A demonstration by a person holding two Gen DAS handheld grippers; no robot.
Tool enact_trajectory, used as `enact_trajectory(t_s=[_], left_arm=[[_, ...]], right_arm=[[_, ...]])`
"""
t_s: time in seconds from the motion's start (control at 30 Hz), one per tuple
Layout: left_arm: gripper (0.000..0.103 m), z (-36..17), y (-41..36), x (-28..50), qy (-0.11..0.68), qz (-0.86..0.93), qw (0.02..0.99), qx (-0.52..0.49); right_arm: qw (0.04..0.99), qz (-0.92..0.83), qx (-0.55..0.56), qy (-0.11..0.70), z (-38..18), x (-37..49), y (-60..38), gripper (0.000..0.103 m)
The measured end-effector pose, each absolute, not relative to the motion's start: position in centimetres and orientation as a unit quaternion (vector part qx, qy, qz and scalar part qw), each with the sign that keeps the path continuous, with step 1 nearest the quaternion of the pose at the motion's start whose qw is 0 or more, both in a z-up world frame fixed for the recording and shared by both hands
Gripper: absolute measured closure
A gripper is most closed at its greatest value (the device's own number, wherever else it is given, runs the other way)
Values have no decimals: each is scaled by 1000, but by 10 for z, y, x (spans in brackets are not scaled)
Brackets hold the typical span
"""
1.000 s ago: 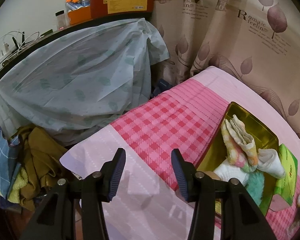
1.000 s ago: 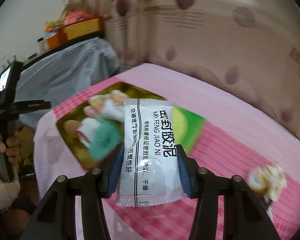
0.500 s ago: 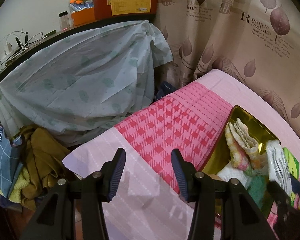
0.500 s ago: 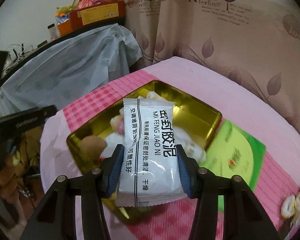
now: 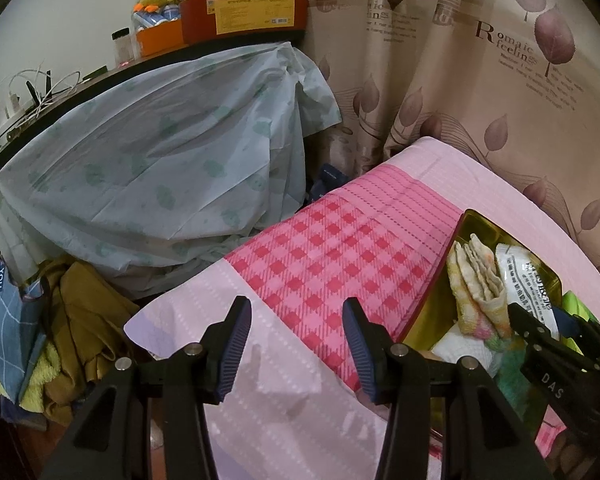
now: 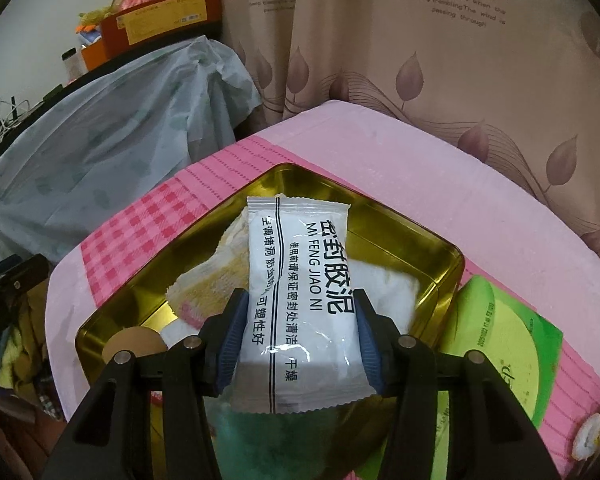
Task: Organize soft objects
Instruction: 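Carry the white sealant packet into the gold tin and open the right tool, then move the right tool back to the table and grasp the cream satin scrunchie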
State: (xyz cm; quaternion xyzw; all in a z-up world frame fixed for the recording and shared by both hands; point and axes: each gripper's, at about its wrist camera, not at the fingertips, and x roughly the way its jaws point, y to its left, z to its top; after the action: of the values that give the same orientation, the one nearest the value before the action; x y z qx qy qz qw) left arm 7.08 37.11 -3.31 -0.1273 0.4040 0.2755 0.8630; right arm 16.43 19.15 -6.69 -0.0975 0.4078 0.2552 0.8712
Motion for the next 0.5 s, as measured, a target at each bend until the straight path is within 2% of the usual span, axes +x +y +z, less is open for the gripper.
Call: enact_trajectory(t_s=[0.1,0.23,0.5], left_arm=[[55,-33,371,70,404,275,863,-127],[55,-33,369,71,403,275,864,-125],[55,-33,367,72,404,273,864,-122]], right_arm=[[871,258,-97,406,-68,164,193,49],[872,261,-89,403,-68,165,190,35],[879,282,-52,381,-46,138,164,33]])
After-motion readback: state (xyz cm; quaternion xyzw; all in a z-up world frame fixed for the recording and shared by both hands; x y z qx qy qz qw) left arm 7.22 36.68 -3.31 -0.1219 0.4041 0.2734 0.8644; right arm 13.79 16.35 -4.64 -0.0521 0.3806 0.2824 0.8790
